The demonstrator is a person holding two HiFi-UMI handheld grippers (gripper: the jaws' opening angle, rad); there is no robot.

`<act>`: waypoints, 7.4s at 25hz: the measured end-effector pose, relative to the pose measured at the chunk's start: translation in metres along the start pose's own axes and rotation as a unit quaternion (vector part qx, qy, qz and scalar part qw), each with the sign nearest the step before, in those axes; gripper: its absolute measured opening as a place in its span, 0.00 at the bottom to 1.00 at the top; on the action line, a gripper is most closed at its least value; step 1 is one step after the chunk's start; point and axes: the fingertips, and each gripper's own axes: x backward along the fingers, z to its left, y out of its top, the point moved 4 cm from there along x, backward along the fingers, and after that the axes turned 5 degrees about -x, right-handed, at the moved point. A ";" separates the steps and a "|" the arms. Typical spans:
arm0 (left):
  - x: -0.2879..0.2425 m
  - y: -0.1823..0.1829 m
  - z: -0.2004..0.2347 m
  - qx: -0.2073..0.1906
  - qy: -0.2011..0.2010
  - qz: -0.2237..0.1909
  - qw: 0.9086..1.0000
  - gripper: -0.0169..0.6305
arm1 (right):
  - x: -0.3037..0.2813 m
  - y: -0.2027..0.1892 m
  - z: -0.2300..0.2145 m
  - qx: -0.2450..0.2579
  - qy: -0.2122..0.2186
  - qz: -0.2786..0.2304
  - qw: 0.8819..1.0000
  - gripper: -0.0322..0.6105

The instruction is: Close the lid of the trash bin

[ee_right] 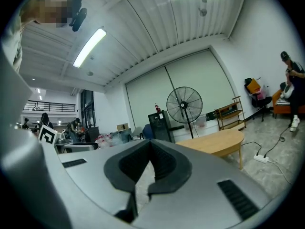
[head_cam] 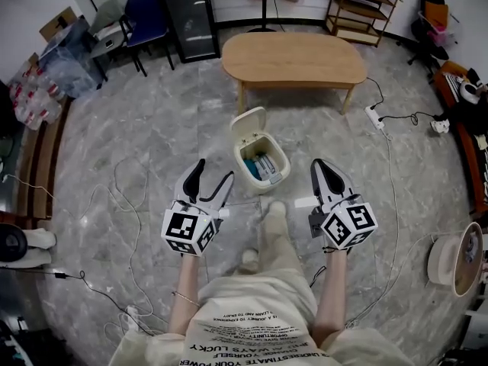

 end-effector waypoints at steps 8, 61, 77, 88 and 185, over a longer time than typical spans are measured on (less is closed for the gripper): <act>-0.074 -0.010 0.030 0.009 0.018 0.037 0.999 0.51 | -0.079 0.008 -0.050 -0.015 0.030 0.031 0.999 0.06; -0.328 -0.232 0.106 -0.058 -0.085 0.328 0.939 0.51 | -0.257 -0.179 -0.175 -0.148 0.030 0.218 0.964 0.06; -0.318 -0.237 0.087 -0.134 -0.135 0.344 0.919 0.50 | -0.221 -0.193 -0.164 -0.178 -0.033 0.178 0.967 0.06; -0.302 -0.243 0.054 -0.156 -0.160 0.332 0.916 0.50 | -0.196 -0.208 -0.136 -0.206 -0.032 0.155 0.966 0.06; -0.265 -0.426 -0.073 -0.085 -0.183 0.406 0.891 0.06 | -0.100 -0.318 -0.188 -0.231 -0.040 0.185 0.954 0.06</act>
